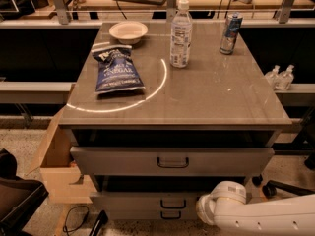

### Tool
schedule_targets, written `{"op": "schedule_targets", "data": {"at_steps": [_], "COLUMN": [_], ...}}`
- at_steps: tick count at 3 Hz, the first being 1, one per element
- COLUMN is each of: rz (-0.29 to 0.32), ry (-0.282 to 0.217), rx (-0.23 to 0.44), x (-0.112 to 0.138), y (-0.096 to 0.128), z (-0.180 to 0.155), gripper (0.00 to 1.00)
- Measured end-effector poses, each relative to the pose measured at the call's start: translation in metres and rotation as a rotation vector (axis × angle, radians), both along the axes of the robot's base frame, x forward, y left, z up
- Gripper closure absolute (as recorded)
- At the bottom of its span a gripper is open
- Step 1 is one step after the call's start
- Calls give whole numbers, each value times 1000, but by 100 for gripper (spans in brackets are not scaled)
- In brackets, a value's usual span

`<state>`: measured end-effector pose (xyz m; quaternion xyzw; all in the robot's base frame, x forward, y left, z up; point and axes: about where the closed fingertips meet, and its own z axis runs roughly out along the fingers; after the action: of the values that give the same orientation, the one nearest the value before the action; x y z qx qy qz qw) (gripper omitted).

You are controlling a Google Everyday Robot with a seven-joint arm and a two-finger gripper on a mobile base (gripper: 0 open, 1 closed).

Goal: Close middle drawer

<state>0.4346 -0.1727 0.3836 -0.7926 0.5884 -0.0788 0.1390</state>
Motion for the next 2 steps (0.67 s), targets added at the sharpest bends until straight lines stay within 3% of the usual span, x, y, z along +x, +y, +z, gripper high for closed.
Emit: {"op": "schedule_targets", "data": {"at_steps": [1,2], "rz": [11,26], "ry": [-46,-59], "rx": [64,60], "x": [31,49], "y": [22,24], "z": [0,1], "gripper": [100,100]}}
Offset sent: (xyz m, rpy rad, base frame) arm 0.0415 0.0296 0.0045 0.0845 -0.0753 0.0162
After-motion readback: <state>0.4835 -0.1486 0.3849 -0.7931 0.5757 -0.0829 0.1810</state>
